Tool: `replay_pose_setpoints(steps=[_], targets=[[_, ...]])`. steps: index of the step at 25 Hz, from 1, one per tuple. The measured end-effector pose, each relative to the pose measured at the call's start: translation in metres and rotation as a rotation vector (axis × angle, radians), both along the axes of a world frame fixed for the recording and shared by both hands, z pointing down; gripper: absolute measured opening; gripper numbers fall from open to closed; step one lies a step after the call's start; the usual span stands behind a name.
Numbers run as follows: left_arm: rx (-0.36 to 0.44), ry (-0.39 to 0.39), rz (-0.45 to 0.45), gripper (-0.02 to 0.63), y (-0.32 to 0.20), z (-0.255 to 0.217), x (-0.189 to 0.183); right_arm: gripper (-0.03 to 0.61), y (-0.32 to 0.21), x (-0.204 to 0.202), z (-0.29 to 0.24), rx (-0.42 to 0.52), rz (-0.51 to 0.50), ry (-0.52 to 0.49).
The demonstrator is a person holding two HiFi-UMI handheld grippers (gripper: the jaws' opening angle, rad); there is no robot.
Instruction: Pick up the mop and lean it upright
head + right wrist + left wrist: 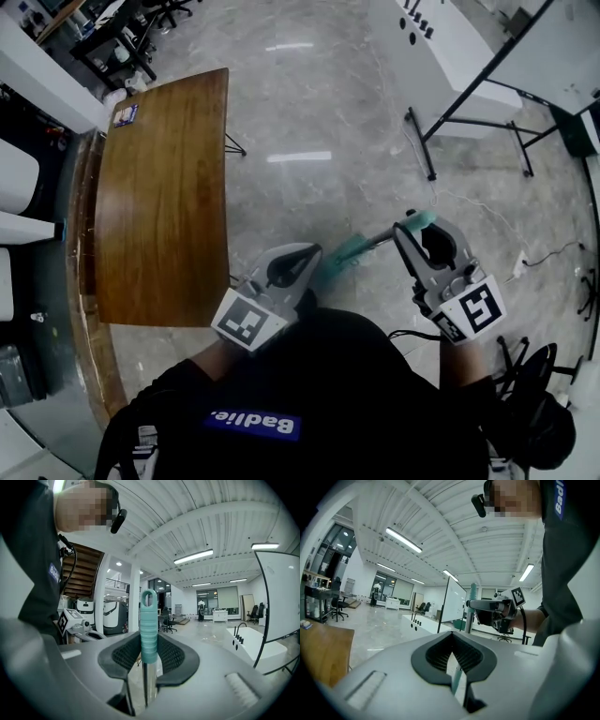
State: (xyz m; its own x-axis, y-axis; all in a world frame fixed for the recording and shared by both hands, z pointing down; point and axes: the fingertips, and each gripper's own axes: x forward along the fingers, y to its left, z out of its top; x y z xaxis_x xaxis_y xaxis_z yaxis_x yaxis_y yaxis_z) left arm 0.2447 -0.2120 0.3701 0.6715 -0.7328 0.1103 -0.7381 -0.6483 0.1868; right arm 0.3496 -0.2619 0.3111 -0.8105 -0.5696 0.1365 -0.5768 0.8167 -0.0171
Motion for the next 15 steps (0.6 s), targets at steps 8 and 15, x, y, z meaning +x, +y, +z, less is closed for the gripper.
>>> replay_pose_setpoints(steps=[8, 15], targets=[[-0.001, 0.052, -0.079, 0.018, -0.053, 0.004, -0.072, 0.115, -0.06, -0.068, 0.004, -0.002, -0.077, 0.035], [0.02, 0.052, -0.225, 0.018, -0.068, 0.001, -0.129, 0.115, -0.101, -0.126, 0.009, 0.012, -0.202, 0.077]])
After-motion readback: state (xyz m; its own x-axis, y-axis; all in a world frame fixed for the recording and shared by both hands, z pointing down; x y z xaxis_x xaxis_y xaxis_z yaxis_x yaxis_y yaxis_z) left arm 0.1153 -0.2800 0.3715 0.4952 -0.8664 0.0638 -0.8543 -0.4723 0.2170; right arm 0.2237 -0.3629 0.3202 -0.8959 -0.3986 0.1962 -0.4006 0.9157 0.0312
